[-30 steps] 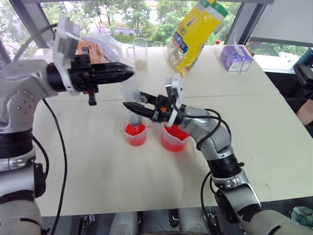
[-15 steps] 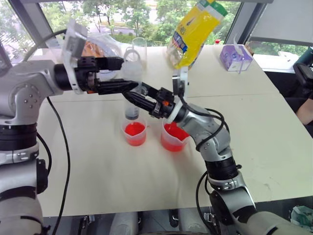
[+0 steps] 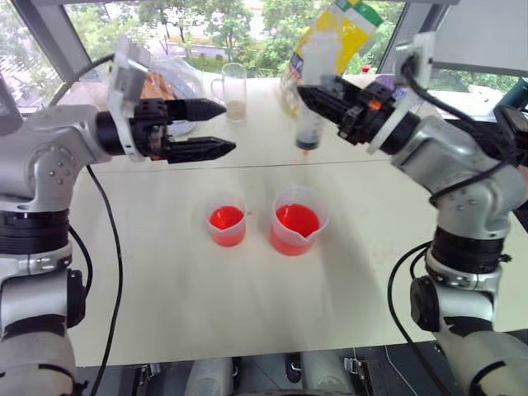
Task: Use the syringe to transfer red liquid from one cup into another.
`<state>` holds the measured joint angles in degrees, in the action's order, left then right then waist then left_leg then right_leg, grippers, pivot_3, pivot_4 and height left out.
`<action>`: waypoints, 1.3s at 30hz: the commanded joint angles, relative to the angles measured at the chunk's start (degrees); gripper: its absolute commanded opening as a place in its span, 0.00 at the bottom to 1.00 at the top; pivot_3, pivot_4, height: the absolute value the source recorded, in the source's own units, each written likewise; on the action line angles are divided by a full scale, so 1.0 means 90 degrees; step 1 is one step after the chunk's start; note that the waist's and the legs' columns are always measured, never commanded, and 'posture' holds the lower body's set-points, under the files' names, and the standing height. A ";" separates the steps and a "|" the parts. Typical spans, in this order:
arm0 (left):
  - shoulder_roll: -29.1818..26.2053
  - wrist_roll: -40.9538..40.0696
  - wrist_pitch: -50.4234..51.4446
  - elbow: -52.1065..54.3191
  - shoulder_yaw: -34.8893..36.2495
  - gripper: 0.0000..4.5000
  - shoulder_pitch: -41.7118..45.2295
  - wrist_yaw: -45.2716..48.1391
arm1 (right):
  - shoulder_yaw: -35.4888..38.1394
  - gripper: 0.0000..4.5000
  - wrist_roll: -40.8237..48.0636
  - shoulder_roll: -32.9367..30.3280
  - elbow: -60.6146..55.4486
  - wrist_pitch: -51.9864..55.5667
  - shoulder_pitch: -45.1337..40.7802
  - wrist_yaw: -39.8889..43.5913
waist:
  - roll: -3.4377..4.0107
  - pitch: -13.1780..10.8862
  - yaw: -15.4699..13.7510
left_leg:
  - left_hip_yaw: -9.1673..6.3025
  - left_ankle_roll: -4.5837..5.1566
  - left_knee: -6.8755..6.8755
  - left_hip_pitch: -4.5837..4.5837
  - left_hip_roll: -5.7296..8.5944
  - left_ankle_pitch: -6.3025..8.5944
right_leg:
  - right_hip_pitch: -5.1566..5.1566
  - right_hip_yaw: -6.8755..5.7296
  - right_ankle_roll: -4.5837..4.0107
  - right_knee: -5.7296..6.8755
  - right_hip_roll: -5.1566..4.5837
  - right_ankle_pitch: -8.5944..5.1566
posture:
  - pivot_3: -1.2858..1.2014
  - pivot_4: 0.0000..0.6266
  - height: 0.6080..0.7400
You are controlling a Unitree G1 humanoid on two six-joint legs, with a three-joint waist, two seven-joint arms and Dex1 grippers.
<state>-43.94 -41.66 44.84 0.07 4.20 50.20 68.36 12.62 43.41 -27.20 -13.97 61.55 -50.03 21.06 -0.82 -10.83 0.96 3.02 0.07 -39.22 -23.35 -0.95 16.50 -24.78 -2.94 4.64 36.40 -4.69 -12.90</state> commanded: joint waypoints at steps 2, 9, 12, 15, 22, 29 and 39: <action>0.0140 0.0238 -0.0438 0.0128 -0.0171 0.99 -0.0185 0.0124 | 0.0708 0.31 -0.0282 -0.1066 0.0893 0.2968 -0.0891 -0.1024 | 0.0002 -0.0001 -0.0042 | 0.0001 0.0000 0.0000 -0.0001 0.0000 0.0000 | -0.0001 0.0000 -0.0002 -0.0001 -0.0003 0.0001 | 0.52 0.24 1.00; 0.0323 0.0367 -0.0641 0.0274 -0.0309 0.99 -0.0408 0.0146 | -0.0059 0.31 0.0232 -0.2265 0.1693 0.3439 0.0014 -0.1248 | -0.0002 0.0001 -0.0020 | 0.0010 0.0028 0.0006 -0.0015 0.0004 0.0016 | 0.0001 0.0005 -0.0001 -0.0037 -0.0006 0.0001 | 0.52 0.24 1.00; 0.0376 0.0341 -0.0590 0.0402 -0.0322 0.99 -0.0498 0.0128 | -0.0327 0.31 0.0535 -0.2414 0.1972 0.3439 0.0333 -0.1407 | 0.0000 0.0000 0.0000 | 0.0019 0.0030 0.0007 -0.0013 0.0003 0.0017 | -0.0005 0.0014 0.0000 -0.0034 -0.0004 0.0001 | 0.52 0.24 1.00; 0.0399 0.0324 -0.0535 0.0532 -0.0317 0.99 -0.0559 0.0087 | -0.0384 0.31 0.0504 -0.2357 0.2138 0.3439 0.0472 -0.1605 | 0.0000 0.0000 -0.0019 | 0.0017 0.0029 0.0007 -0.0013 0.0001 0.0017 | -0.0008 0.0014 0.0000 -0.0030 0.0002 0.0001 | 0.52 0.24 1.00; 0.0409 0.0241 -0.0342 0.0905 -0.0305 0.99 -0.0729 -0.0058 | -0.0404 0.31 0.0291 -0.1940 0.2353 0.3439 0.0711 -0.1831 | -0.0001 0.0001 -0.0030 | 0.0016 0.0029 0.0005 -0.0014 0.0001 0.0017 | -0.0006 0.0014 0.0001 -0.0031 0.0001 0.0001 | 0.52 0.24 1.00; 0.0368 0.0111 -0.0164 0.1032 -0.0239 1.00 -0.0749 -0.0105 | -0.0279 0.96 0.0162 -0.1834 0.2244 0.3439 0.0783 -0.1792 | -0.0002 0.0002 -0.0030 | 0.0013 0.0028 0.0005 -0.0014 0.0001 0.0016 | -0.0005 0.0013 0.0001 -0.0030 0.0002 0.0001 | 0.52 0.24 1.00; 0.0147 0.0111 -0.0083 0.1087 -0.0274 1.00 -0.0829 0.0026 | -0.0136 0.98 0.0670 -0.2954 -0.0067 0.3435 0.1070 -0.0547 | -0.0001 0.0001 -0.0037 | 0.0010 0.0029 0.0005 -0.0015 0.0001 0.0017 | -0.0006 0.0012 0.0003 -0.0033 0.0002 0.0000 | 0.52 0.24 1.00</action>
<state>-41.84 -40.06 44.32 8.10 0.76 42.76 68.25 9.19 48.11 -52.34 -10.38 92.12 -40.45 13.63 -0.83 -10.82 0.62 3.09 0.32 -39.17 -23.48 -0.95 16.65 -24.83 -2.84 4.67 36.10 -4.67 -12.90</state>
